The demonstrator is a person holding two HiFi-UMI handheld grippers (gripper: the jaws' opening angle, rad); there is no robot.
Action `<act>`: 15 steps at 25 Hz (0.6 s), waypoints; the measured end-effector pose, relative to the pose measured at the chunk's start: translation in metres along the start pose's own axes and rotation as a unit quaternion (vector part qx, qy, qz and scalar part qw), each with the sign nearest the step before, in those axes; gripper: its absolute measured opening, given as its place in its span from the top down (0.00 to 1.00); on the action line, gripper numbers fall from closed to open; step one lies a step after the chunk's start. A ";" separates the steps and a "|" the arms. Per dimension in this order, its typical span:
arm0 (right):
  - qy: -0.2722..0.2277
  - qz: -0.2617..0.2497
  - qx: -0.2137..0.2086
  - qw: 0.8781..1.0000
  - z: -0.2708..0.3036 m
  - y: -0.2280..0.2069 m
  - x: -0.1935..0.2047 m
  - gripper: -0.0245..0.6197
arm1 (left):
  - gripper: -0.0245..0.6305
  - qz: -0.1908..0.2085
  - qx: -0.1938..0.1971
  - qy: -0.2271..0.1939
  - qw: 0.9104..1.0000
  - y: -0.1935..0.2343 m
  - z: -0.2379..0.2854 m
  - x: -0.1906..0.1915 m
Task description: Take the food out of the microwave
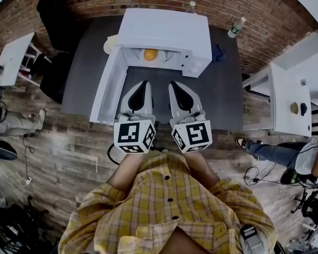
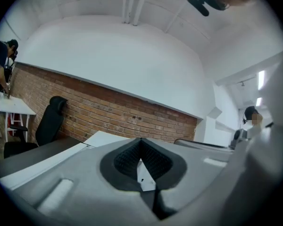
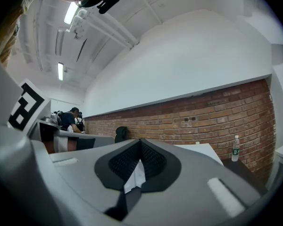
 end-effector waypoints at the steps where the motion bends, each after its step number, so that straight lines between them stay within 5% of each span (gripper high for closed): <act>1: 0.001 0.000 0.003 1.000 0.002 -0.003 0.001 0.96 | 0.96 -0.007 0.000 0.004 1.000 0.004 0.006 0.003; 6: 0.013 0.003 0.023 1.000 0.010 -0.014 0.012 0.96 | 0.96 -0.023 0.005 0.027 0.999 0.017 0.030 0.019; 15: 0.026 -0.006 0.037 0.999 0.022 -0.019 0.022 0.96 | 0.97 -0.111 0.018 0.058 0.992 0.039 0.067 0.054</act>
Point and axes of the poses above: the fingertips, and each gripper's own axes: z forward along the fingers, y to its left, x out of its underside, the point moved 4 cm from there along -z, backward along the fingers, and after that the axes turned 1 degree about -y, right-handed, at the moved point
